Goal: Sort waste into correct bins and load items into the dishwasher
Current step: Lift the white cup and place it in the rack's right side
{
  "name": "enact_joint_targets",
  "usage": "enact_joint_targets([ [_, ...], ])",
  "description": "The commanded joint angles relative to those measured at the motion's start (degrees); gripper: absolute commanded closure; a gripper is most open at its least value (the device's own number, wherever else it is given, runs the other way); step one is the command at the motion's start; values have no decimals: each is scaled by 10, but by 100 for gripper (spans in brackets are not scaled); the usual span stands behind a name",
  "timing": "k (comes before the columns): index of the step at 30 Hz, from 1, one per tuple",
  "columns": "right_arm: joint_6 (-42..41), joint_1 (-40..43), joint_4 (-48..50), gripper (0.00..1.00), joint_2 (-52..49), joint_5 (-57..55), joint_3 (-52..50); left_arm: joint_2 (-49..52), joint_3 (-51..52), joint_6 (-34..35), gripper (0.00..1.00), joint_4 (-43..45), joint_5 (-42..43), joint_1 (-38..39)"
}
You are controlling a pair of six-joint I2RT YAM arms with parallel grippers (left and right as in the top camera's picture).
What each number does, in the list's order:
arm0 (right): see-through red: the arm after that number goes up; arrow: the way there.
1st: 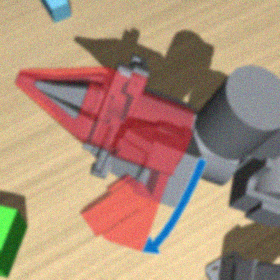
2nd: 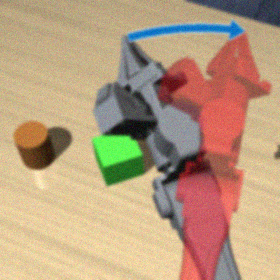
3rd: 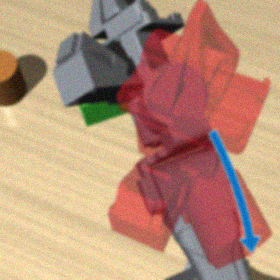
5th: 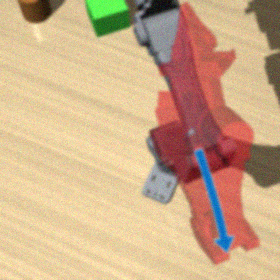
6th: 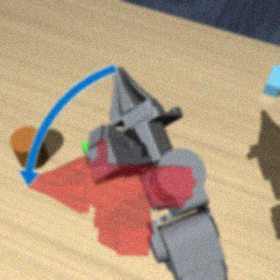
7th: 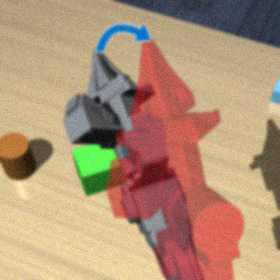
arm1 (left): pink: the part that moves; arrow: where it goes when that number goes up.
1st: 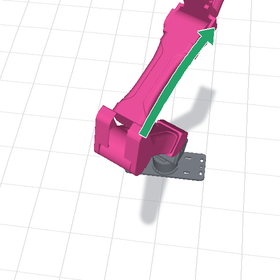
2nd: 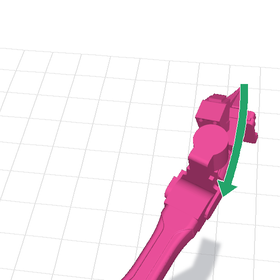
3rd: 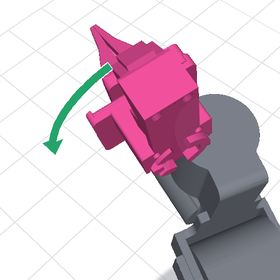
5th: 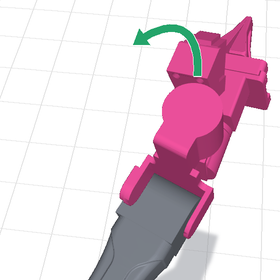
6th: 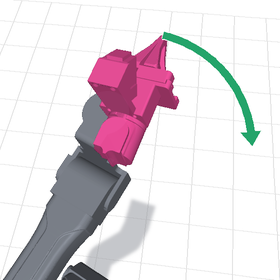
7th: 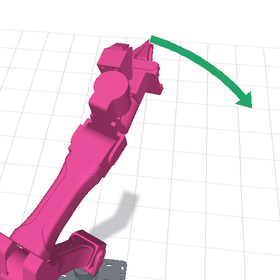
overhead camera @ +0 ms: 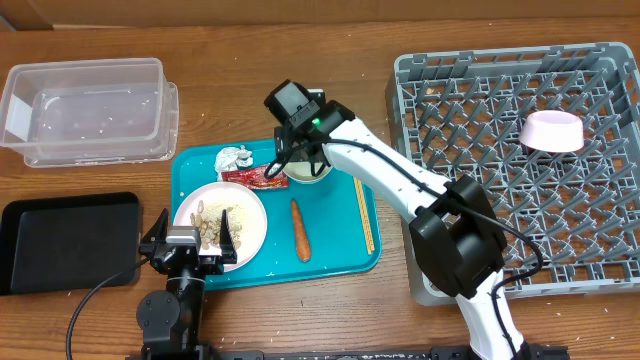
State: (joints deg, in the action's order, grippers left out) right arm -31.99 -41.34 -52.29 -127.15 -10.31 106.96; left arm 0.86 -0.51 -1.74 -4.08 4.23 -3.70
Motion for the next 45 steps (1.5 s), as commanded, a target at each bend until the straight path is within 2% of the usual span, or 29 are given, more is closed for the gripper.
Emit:
enact_joint_targets([
  [1,0,-2,3,15,-9,-2,-8,-6,2,-11,0,-1,-2,4],
  [3,0,-2,4,21,-9,-2,-8,-6,2,-11,0,-1,-2,4],
  [6,0,-2,4,39,-9,-2,-8,-6,2,-11,0,-1,-2,4],
  [9,3,-2,-4,46,-7,-2,-3,-6,2,-11,0,-1,-2,4],
  [12,5,-2,-33,56,3,-2,20,-6,2,-11,0,-1,-2,4],
  [20,10,24,-172,59,94,-65,133,-6,2,-11,0,-1,-2,4],
  [25,42,94,-230,58,185,-66,193,-6,2,-11,0,-1,-2,4],
  [30,70,266,-286,58,277,-77,200,-6,2,-11,0,-1,-2,4],
  [35,70,470,-327,58,281,-44,190,-6,2,-11,0,-1,-2,4],
  [40,82,647,-304,58,265,53,118,-6,2,-11,0,-1,-2,4],
  [41,82,696,-280,58,256,69,78,-6,2,-11,0,-1,-2,4],
  [43,82,751,-233,58,245,106,10,-6,2,-11,0,-1,-2,4],
  [45,82,772,-202,55,244,111,-33,-6,2,-11,0,-1,-2,4],
])
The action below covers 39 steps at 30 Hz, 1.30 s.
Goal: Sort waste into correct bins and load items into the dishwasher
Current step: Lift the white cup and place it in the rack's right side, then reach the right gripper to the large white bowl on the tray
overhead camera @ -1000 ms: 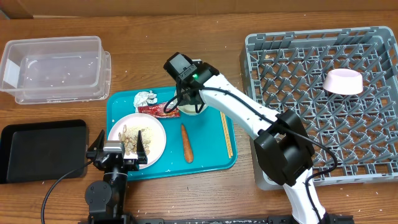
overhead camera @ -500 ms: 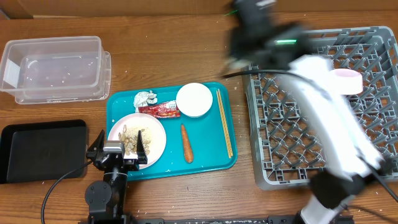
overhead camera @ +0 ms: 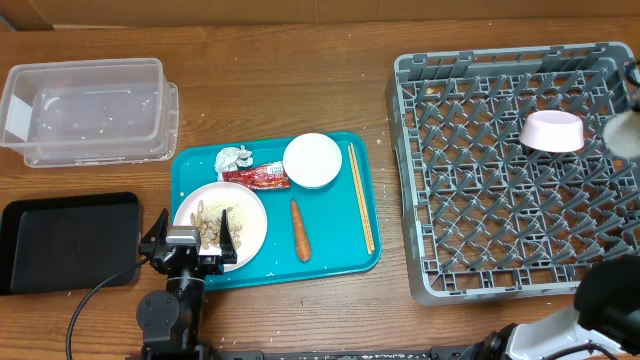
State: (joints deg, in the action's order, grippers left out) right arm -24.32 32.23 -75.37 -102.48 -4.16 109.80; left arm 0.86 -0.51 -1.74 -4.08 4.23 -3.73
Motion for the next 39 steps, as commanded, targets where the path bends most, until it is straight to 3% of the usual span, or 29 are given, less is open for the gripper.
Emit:
enact_joint_targets([
  [1,5,44,48,54,-3,50,-82,-6,2,-11,0,-1,-2,4],
  [3,5,50,75,49,-3,50,-108,-6,2,-11,0,-1,-2,4],
  [7,6,48,87,25,-3,49,-119,-6,2,-11,0,-1,-2,4],
  [18,6,41,5,13,4,97,-72,-6,2,-11,0,-1,-2,4],
  [27,113,19,-95,12,119,376,-14,-6,2,-11,0,-1,-2,4],
  [32,125,-95,-107,12,182,366,-15,-6,2,-11,0,-1,-2,4],
  [36,115,-332,-68,12,176,285,-44,-6,2,-11,0,-1,-2,4],
  [39,77,-449,-14,12,156,228,-80,-6,2,-11,0,-1,-2,4],
])
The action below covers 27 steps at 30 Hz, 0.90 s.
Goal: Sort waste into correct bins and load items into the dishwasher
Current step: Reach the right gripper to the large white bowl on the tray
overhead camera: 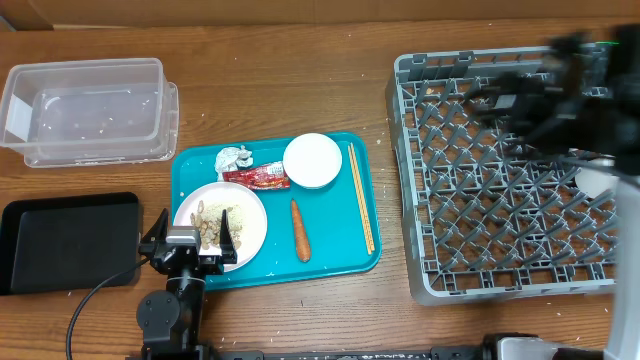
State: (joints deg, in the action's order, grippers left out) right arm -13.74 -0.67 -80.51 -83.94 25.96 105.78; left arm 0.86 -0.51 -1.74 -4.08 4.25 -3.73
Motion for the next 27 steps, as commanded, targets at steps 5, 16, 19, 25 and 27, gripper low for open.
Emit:
enact_joint_targets([
  [5,-53,-282,127,5,-99,-165,-83,-6,2,-11,0,-1,-2,4],
  [16,-89,-439,213,4,-353,-314,-83,-6,2,-11,0,-1,-2,4],
  [19,-88,-447,231,4,-391,-309,-83,-6,2,-11,0,-1,-2,4],
  [25,-88,-451,243,5,-415,-330,-83,-6,2,-11,0,-1,-2,4],
  [27,-88,-451,238,5,-415,-336,-80,-6,2,-11,0,-1,-2,4],
])
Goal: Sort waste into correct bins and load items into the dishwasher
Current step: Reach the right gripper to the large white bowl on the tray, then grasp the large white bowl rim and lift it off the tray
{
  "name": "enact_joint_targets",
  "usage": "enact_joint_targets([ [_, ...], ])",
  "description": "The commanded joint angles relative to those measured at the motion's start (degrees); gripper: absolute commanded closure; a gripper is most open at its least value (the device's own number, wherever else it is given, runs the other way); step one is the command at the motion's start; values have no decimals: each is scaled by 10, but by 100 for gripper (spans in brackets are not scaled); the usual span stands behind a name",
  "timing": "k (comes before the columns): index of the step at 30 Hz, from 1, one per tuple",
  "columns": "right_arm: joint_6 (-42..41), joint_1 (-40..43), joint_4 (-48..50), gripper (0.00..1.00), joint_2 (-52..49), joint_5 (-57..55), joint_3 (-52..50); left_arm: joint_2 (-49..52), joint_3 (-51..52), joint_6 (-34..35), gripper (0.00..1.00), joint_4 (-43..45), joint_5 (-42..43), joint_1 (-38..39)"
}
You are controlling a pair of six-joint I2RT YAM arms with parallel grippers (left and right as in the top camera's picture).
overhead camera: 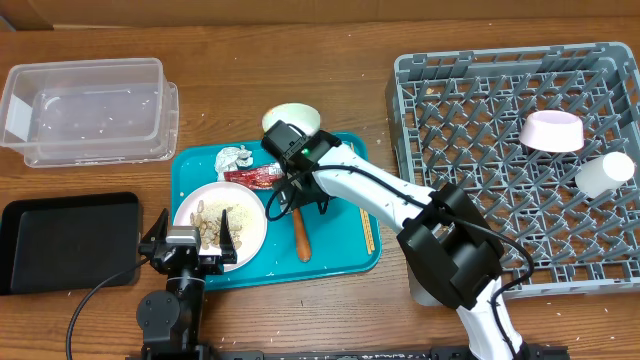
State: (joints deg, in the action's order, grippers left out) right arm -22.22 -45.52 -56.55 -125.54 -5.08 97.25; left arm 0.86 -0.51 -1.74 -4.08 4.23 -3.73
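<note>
My right gripper (296,200) is low over the teal tray (340,258), its fingers either side of the far end of the carrot (301,240), and looks open. Left of it lie a red sauce packet (248,177) and crumpled foil (236,157). A plate of food scraps (222,222) sits at the tray's left. Chopsticks (369,238) show below the arm. A pale round dish (291,117) peeks out behind the wrist at the tray's far edge. In the grey dishwasher rack (480,215) are a pink bowl (552,130) and a white cup (605,172) on its side. My left gripper (189,245) rests open by the plate's near edge.
A clear plastic bin (85,110) stands at the back left. A black bin (65,242) lies at the front left, beside the left arm. The right arm's links cross the tray's right half and the rack's near left corner.
The right arm was blurred over the rack; now its gripper is down at the carrot on the tray. The white dish, then inside the tray's far middle, now shows further back and left.
My right gripper was at a cup on the white dish on the tray. Then the arm was at the rack's far right and the dish stood bare. Then the cup lay in the rack. Now the gripper is back over the tray. The left arm stayed still.
</note>
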Motion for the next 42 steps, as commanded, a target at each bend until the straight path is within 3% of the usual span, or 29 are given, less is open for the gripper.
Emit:
enact_joint_targets([
  [1,-3,-2,-17,5,1,-26,14,-6,2,-11,0,-1,-2,4],
  [10,-4,-2,-158,5,2,-35,152,-6,2,-11,0,-1,-2,4],
  [15,-5,-1,-181,1,2,-39,248,-6,2,-11,0,-1,-2,4],
  [27,5,66,26,4,-36,-39,281,-6,2,-11,0,-1,-2,4],
  [34,-6,172,89,8,-71,94,280,-6,2,-11,0,-1,-2,4],
  [42,-6,163,126,15,-82,81,276,-6,2,-11,0,-1,-2,4],
])
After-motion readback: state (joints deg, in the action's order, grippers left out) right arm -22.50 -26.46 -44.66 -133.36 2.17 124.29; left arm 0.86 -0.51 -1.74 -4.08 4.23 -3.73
